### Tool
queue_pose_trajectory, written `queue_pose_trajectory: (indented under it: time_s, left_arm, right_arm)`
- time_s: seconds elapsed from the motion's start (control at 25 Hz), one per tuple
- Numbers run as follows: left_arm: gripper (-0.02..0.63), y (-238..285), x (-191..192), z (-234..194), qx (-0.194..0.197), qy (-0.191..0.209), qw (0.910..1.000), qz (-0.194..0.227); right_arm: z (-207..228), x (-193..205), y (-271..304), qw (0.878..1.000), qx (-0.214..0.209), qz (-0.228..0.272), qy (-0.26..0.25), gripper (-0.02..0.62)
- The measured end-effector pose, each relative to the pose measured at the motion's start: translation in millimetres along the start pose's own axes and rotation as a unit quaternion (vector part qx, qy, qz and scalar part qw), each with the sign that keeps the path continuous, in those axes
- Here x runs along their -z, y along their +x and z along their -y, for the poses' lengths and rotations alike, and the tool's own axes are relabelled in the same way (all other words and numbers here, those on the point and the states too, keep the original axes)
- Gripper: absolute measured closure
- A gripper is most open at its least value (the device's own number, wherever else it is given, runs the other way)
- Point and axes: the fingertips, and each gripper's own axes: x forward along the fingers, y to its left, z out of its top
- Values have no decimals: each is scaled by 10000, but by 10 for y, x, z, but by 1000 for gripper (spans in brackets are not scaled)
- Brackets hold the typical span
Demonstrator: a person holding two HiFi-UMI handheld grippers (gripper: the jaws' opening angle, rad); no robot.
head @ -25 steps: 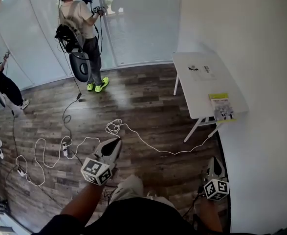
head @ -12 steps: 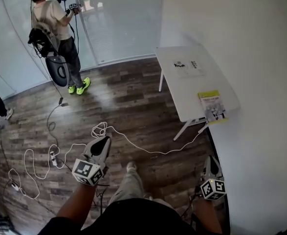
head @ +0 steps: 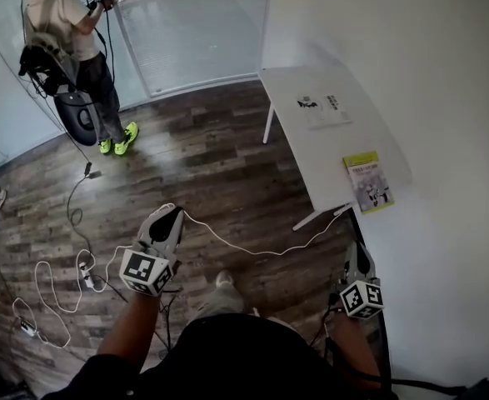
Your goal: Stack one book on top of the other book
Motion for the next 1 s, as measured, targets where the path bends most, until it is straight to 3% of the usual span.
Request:
queue_pose_trajectory:
  time_s: [0.16, 0.28, 0.48, 0.68, 1.0]
  left_arm:
    - [600, 181, -45, -527, -12, 58, 10000, 24]
    - [601, 348, -42, -837, -11, -4, 10000, 56]
    - [600, 664, -22, -852, 304, -174, 9994, 9]
    - [600, 969, 13, -816, 549, -558, 9969, -16]
    - [600, 1881, -450, -1338, 455, -154, 9988, 121]
  right_arm:
    - [-298, -165, 345, 9990, 191, 173, -376, 594]
    - [-411, -198, 505, 9987, 286, 193, -375, 594]
    - [-441, -192, 742, 9981, 327, -68, -517, 594]
    - [-336, -244, 1116, 9983, 368, 33, -441, 594]
    - [-41, -346, 2193, 9993, 328, 197, -5, 594]
